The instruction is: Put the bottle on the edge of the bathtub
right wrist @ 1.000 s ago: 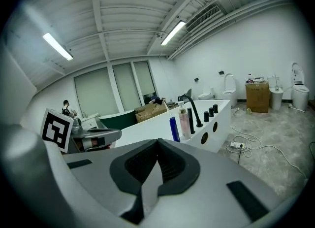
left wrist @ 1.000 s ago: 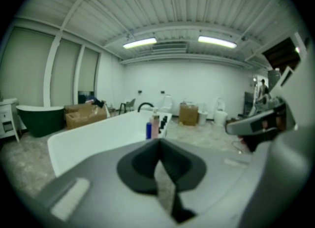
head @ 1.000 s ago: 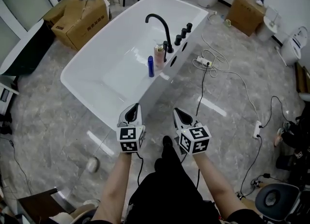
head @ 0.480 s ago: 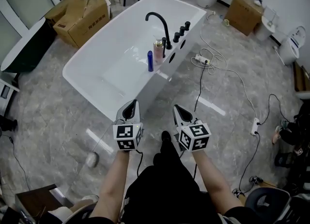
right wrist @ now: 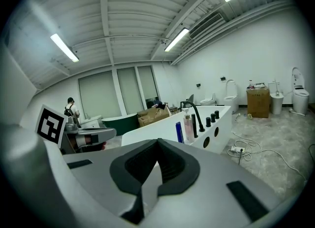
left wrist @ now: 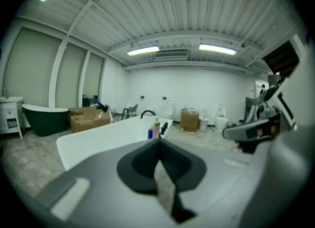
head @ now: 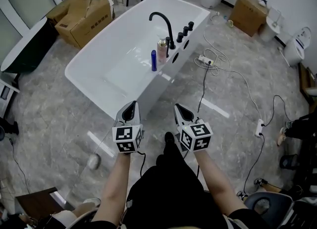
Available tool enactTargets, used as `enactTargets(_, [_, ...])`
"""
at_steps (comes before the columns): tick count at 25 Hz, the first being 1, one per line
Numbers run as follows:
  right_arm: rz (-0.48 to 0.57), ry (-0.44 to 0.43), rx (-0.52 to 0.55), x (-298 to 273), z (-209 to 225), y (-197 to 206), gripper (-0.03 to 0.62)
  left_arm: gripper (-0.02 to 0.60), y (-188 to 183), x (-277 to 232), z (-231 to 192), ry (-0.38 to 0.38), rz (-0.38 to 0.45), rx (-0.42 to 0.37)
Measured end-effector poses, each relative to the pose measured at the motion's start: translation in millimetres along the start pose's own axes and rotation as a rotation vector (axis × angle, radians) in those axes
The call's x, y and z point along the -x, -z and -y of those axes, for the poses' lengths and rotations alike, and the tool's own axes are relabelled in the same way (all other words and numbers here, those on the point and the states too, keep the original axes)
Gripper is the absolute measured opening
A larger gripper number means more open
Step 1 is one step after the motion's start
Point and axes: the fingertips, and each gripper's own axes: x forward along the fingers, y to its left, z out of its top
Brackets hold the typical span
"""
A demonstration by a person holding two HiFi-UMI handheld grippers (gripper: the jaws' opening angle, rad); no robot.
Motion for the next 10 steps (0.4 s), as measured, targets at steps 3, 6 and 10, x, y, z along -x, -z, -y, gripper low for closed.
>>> enactTargets(3, [0.004,-0.002,-0.004,2,-5,-1,0.003,0.008,0,6,-3,-0.003,-0.001,0.0])
enactTargets(6, [0.005,0.001,-0.005,7,-8,1,0.003,0.007,1,13,-3,-0.008,0.002,0.009])
enactTargets(10, [0.013,0.01,-0.005,13,-8,1,0.003,0.008,1,19,1,-0.005,0.013,0.017])
